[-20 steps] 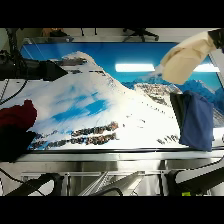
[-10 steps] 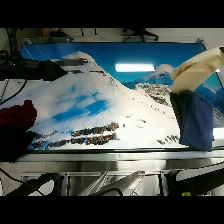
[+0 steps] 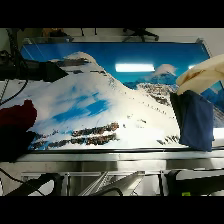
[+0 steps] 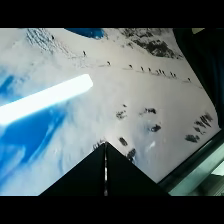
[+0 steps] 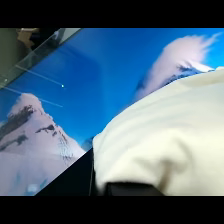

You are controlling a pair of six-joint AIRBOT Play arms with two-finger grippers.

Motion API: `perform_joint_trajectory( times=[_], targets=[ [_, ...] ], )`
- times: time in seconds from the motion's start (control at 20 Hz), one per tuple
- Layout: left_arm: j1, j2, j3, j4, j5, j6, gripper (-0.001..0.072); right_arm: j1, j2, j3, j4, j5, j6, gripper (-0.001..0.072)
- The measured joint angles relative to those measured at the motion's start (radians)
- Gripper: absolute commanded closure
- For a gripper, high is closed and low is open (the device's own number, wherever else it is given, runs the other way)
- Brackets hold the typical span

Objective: Fold the shirts.

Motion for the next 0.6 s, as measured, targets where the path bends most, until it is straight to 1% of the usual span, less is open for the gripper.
perform_joint_trajectory(
  times=[0.25, 0.4, 0.6],
  targets=[
    [0.000, 0.000, 0.000, 0.000, -0.005, 0.000, 0.0693, -0.002, 0.048, 0.000, -0.090, 0.085, 0.040, 0.0693],
    [0.000, 0.000, 0.000, 0.000, -0.005, 0.000, 0.0693, -0.003, 0.059, -0.001, -0.189, 0.172, 0.112, 0.0693],
    [0.000, 0.000, 0.000, 0.000, -0.006, 0.000, 0.0693, -0.003, 0.072, -0.011, -0.359, 0.312, 0.238, 0.0692]
  ],
)
